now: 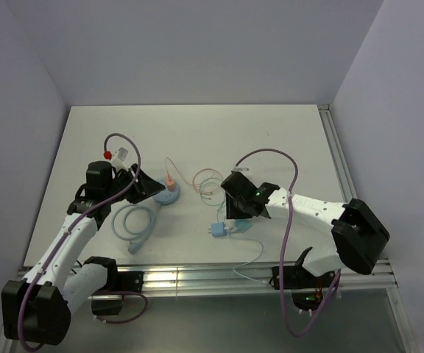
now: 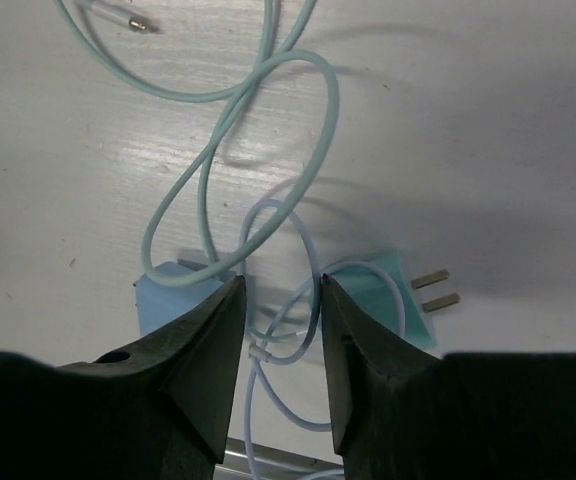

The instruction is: Insert the plug

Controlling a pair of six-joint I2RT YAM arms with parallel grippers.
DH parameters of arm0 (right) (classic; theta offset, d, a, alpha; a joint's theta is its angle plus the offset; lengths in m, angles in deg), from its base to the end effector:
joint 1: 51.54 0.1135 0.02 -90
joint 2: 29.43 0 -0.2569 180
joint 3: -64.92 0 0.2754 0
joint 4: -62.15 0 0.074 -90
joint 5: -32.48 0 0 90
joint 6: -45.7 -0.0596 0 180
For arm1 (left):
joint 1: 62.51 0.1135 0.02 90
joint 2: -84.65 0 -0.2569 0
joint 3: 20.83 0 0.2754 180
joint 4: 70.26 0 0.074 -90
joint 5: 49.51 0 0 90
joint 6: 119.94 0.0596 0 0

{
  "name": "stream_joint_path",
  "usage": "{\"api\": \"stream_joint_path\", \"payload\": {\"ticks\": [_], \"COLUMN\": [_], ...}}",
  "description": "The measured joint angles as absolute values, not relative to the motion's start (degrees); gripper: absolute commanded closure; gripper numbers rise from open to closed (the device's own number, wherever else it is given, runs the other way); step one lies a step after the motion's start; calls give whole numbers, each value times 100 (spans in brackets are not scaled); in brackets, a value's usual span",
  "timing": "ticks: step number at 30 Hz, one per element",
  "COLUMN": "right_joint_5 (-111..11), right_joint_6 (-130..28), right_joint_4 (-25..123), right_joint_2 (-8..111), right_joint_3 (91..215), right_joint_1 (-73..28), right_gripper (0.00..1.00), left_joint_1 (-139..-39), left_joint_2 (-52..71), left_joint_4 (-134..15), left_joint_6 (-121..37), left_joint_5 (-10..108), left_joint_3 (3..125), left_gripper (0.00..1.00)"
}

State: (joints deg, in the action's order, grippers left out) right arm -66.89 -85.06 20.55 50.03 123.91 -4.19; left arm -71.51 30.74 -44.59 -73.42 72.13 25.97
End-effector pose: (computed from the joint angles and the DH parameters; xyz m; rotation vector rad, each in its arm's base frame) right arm 0.2058 0.2091 0.1524 -0.0989 2.6625 0.3037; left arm 0.2389 -0.0695 0.2195 -0.3323 2.2358 -1.1064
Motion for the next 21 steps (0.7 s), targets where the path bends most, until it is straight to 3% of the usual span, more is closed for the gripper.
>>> {"api": "stream_joint_path", "payload": {"ticks": [8,13,21], "right_joint_5": [-6409,-6508,-6567], "right_joint_6": [-8381,-8193,-7428], "right_joint_4": [2333,2058,1509], "right_joint_2": [5139,5108,4750], "right_joint_3": [12328,12721,14496], "right_joint_1": [-419,-419,-478], "right_gripper": [100,100,100], "left_joint_1": [-7151,-7151,-7162], "left_joint_2": [3146,3170,3284], "left_joint_4": [-4337,-4275,-4230], "left_joint_6": [-7303,-7287,-7248], "left_joint_5": [7206,7191,7281], "left_joint_3": [2597,2643,2805], "left_gripper": [46,47,52]}}
